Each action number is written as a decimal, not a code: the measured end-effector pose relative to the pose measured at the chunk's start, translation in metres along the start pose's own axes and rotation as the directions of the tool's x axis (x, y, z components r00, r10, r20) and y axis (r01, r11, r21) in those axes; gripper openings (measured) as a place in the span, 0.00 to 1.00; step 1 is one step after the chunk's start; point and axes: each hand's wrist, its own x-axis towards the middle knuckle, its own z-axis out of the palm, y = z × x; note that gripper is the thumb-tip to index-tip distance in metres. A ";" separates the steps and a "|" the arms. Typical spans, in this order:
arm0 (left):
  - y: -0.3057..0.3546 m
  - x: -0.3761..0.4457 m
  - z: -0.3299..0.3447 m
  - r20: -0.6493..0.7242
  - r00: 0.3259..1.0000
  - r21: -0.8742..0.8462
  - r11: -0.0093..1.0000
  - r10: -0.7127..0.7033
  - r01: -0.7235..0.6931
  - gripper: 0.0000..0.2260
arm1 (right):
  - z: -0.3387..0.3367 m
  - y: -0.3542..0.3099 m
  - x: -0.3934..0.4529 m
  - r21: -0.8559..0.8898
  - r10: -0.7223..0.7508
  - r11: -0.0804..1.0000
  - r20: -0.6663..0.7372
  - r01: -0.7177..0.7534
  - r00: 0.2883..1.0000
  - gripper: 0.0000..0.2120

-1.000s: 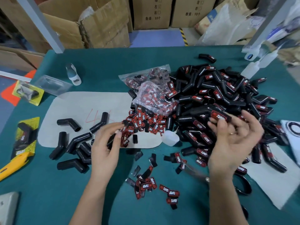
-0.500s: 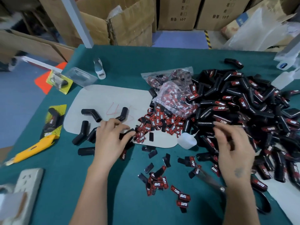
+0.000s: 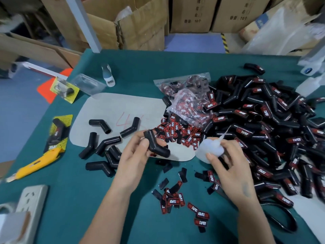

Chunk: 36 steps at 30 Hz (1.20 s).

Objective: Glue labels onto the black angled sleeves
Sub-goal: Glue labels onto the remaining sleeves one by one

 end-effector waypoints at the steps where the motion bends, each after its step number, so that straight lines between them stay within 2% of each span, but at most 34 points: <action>1: 0.001 -0.002 0.005 0.034 0.999 -0.129 0.991 -0.037 0.041 0.11 | 0.001 -0.003 -0.002 0.201 0.021 0.979 0.028 -0.026 0.999 0.12; 3: 0.002 -0.003 0.013 0.085 0.993 -0.259 0.961 -0.080 0.100 0.13 | 0.003 -0.006 -0.006 0.486 0.034 0.869 0.117 -0.087 0.993 0.12; 4: 0.002 -0.003 0.016 0.104 0.991 -0.282 0.953 -0.087 0.113 0.14 | 0.003 -0.008 -0.008 0.545 0.037 0.831 0.150 -0.114 0.988 0.16; 7: 0.003 -0.004 0.019 0.179 0.982 -0.308 0.944 -0.061 0.115 0.17 | 0.004 -0.010 -0.010 0.545 0.066 0.827 0.151 -0.139 0.986 0.25; 9: 0.002 -0.005 0.018 0.209 0.977 -0.308 0.946 -0.039 0.104 0.17 | 0.004 -0.011 -0.010 0.549 0.102 0.824 0.106 -0.144 0.989 0.26; 11: 0.002 -0.005 0.018 0.207 0.978 -0.300 0.949 -0.036 0.099 0.16 | 0.003 -0.012 -0.009 0.571 0.135 0.809 0.051 -0.140 0.989 0.24; 14: 0.002 -0.004 0.020 0.160 0.985 -0.314 0.942 -0.068 0.116 0.15 | 0.001 -0.015 -0.006 0.627 0.158 0.768 0.011 -0.130 0.987 0.16; 18: -0.004 -0.005 0.028 0.066 0.985 -0.329 0.928 -0.159 0.172 0.18 | 0.008 -0.016 -0.007 0.716 0.139 0.680 0.084 -0.157 0.987 0.13; 21: -0.010 -0.008 0.034 0.025 0.982 -0.307 0.933 -0.188 0.186 0.21 | 0.017 -0.018 -0.007 0.752 0.122 0.632 0.146 -0.190 0.982 0.14; 24: -0.012 -0.010 0.041 0.030 0.983 -0.278 0.943 -0.182 0.183 0.16 | 0.025 -0.017 -0.009 0.759 0.107 0.613 0.196 -0.220 0.975 0.11; 30: -0.012 -0.013 0.042 -0.018 0.991 -0.195 0.973 -0.131 0.125 0.18 | 0.034 -0.015 -0.010 0.753 0.143 0.605 0.218 -0.260 0.965 0.11; 33: -0.014 -0.015 0.042 -0.048 0.993 -0.086 0.991 -0.107 0.103 0.11 | 0.034 -0.015 -0.009 0.763 0.167 0.590 0.203 -0.263 0.965 0.13; 36: -0.017 -0.016 0.039 -0.032 0.999 0.103 0.994 -0.033 0.036 0.06 | 0.036 -0.015 -0.008 0.779 0.186 0.570 0.190 -0.263 0.964 0.15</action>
